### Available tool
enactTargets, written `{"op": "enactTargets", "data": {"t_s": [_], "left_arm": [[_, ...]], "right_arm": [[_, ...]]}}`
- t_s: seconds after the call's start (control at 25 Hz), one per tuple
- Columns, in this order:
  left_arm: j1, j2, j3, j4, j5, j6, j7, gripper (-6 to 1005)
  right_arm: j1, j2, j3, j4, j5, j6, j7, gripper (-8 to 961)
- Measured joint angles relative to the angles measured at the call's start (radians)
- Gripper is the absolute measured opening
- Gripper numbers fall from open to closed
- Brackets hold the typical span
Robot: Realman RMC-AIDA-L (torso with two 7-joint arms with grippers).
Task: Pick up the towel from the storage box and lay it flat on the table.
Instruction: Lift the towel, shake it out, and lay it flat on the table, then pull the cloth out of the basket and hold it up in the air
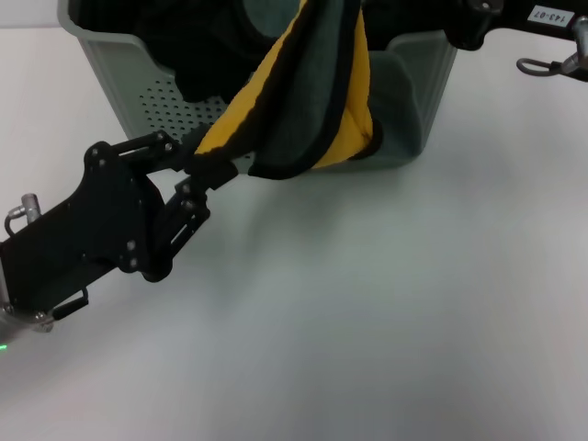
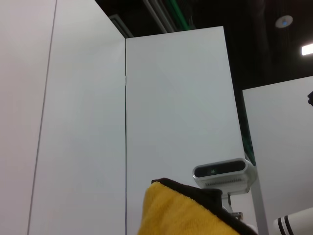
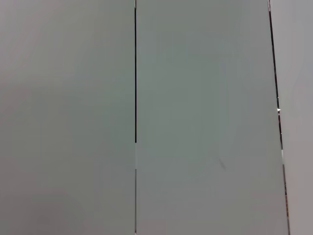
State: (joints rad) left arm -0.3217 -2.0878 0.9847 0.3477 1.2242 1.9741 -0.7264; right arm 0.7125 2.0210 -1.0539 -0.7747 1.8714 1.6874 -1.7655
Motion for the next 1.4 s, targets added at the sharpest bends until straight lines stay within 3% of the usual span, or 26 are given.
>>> {"op": "enactTargets", "data": {"t_s": [0.32,0.64,1.08,1.32,1.4], "left_arm": [[0.003,0.0,-0.002,-0.001,-0.034,0.001,0.001,164],[0.004,0.002,-0.001,0.0,-0.056,0.035,-0.004,14],[0.006,-0.001,0.0,-0.031,-0.084,0.02,0.0,12],[0.001,-0.003,0.003,-0.056,-0.083,0.007,0.0,46],[0.0,-0.003,0.004,-0.056,-0.083,0.006,0.0,100]], "right_arm": [[-0.003,0.0,-0.006,0.004,-0.005,-0.04,-0.006,10],[-0.003,0.002,-0.01,0.048,-0.007,-0.057,-0.01,11],[-0.002,0.006,-0.042,0.048,0.01,-0.053,-0.01,10],[0.001,0.006,-0.048,0.045,0.016,-0.053,-0.01,10],[0.002,0.006,-0.048,0.047,0.016,-0.058,-0.01,10]]}}
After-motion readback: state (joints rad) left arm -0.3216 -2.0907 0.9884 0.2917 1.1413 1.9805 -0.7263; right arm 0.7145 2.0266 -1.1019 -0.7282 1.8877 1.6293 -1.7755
